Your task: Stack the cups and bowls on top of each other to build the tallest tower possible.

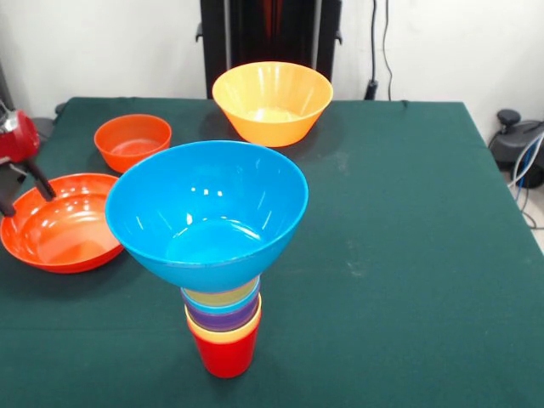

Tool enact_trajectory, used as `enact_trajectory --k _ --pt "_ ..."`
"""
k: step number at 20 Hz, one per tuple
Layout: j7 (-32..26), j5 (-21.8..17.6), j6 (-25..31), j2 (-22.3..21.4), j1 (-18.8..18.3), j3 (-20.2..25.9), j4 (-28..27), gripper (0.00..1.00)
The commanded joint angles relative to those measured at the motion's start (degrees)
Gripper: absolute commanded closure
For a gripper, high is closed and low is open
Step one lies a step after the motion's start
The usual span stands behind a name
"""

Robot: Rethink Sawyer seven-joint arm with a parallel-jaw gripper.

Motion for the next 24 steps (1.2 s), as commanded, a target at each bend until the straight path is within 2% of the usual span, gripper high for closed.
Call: enact_trajectory --k 1,12,24 --pt "-21.78 -5.91 -3.3 4.55 1.36 1.36 -1.7 0.0" --pt "-22.65 -7.92 -3.79 6.58 1.29 2.42 -3.13 0.0" --pt "-18.09 -5.93 0.98 -0.77 1.26 3.54 1.18 0.0"
